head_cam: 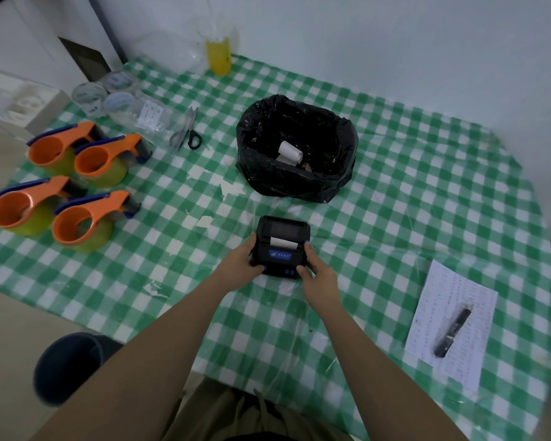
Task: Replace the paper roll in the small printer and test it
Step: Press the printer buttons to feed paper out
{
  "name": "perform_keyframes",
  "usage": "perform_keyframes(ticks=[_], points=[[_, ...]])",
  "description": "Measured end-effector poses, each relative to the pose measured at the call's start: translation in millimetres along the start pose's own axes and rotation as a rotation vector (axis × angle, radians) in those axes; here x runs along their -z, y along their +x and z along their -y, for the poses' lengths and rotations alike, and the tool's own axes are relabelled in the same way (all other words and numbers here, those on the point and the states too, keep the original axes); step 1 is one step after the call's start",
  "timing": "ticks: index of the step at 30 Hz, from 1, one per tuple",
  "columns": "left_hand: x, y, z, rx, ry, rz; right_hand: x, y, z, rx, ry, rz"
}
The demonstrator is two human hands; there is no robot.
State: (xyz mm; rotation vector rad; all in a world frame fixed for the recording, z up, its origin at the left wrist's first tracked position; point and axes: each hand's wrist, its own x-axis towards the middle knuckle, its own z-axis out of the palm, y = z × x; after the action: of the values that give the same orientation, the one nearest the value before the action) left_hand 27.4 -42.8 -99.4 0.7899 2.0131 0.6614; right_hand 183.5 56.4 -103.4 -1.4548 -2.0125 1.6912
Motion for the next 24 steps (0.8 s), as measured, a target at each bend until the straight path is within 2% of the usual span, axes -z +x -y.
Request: perform_keyframes(ticks=[24], points=[[0.3,-2.7,-2.0,-0.026,-0.004,-0.009,-1.7,0.3,-4.5,0.025,-0.023,-0.011]])
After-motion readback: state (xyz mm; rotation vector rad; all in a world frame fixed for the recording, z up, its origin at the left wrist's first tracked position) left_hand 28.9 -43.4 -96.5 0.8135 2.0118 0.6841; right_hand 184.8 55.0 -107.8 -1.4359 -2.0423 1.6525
